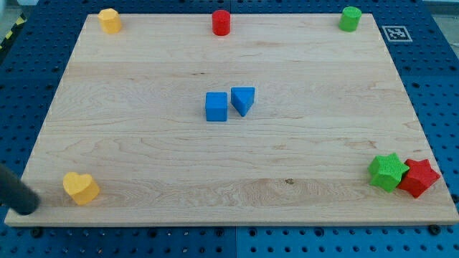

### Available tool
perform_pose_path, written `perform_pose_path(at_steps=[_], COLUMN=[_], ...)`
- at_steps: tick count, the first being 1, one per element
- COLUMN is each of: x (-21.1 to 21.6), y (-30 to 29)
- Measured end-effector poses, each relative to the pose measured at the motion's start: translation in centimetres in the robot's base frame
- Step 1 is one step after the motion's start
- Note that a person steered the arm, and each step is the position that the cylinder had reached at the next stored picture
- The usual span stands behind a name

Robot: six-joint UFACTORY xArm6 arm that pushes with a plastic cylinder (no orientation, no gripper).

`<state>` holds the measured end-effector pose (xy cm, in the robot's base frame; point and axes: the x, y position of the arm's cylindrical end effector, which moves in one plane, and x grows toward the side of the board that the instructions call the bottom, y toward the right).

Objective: Push the yellow heart to the left of the blue cube

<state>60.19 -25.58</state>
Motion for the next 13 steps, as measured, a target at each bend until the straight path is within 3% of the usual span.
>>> perform_pose_path(at_steps=[2,4,7,13], x=[-1.5,-1.5,-1.5,-3.4], y=[10.3,15.0,11.3,13.0])
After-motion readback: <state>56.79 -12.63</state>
